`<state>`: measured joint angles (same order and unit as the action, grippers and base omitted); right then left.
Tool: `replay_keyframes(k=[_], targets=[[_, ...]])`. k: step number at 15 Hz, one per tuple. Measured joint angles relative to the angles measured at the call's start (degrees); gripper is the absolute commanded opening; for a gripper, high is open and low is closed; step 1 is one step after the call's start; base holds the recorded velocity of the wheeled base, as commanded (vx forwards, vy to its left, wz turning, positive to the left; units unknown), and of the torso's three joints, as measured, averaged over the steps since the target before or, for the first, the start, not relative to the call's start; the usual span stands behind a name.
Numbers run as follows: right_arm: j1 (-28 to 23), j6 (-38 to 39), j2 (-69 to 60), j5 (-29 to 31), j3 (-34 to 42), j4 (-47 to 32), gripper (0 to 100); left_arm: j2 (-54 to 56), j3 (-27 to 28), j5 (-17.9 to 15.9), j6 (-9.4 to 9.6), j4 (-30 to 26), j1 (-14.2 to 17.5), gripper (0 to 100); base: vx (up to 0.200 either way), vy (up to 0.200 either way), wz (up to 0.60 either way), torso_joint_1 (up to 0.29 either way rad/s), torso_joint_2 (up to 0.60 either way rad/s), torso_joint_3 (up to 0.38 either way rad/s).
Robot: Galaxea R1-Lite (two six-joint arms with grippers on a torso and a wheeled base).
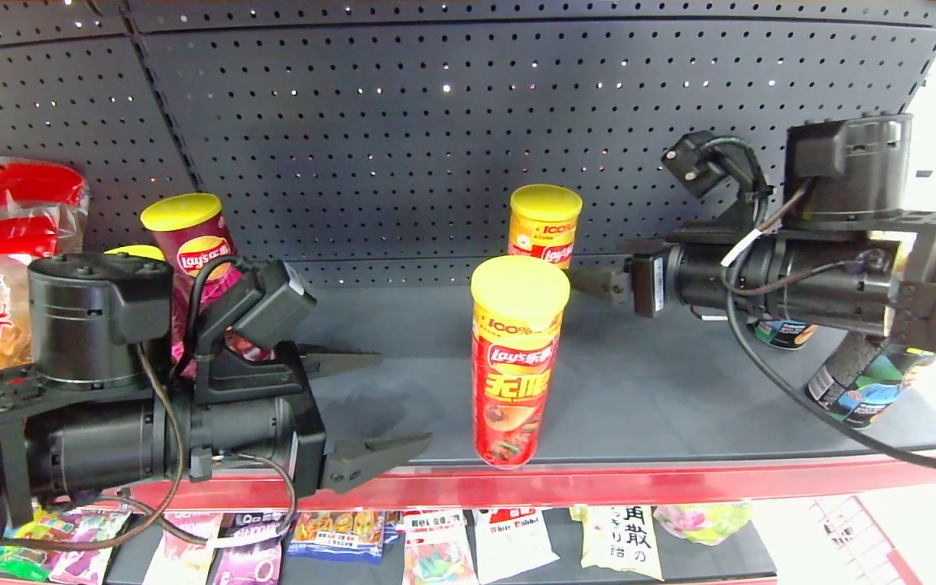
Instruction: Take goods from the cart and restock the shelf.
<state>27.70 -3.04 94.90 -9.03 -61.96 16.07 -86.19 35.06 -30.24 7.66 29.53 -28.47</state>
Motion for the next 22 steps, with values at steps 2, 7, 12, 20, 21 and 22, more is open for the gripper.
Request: replay_keyframes(k=[2,7,12,20,21,22], targets=[[-0.41,1.21,-3.43,1.62,2.44,0.00,100,0.00,-0.44,2.06,0.00,-0.05,0.00,100,0.000,0.000,0.00,0.000,0.00,0.000],[-0.72,2.49,-17.02,6.55,13.92,0.02,100,-1.60,0.02,4.14,0.04,0.06,0.18,100,0.000,0.000,0.00,0.000,0.00,0.000],[0.24,-0.02,-43.28,12.31,32.65,-1.16,100,-5.73,0.90,6.92,0.17,3.23,0.29,100,0.000,0.000,0.00,0.000,0.00,0.000],[-5.71,-1.10,-73.28,21.94,41.50,-17.07,100,-11.74,2.56,12.54,1.29,4.52,-1.16,100,0.000,0.000,0.00,0.000,0.00,0.000],[-5.77,-1.10,-74.01,21.92,41.50,-17.04,100,-12.15,2.62,12.48,1.29,4.52,-1.55,100,0.000,0.000,0.00,0.000,0.00,0.000],[-5.88,-1.08,-74.55,21.89,41.50,-17.04,100,-12.54,2.62,12.46,1.32,4.50,-1.99,100,0.000,0.000,0.00,0.000,0.00,0.000]])
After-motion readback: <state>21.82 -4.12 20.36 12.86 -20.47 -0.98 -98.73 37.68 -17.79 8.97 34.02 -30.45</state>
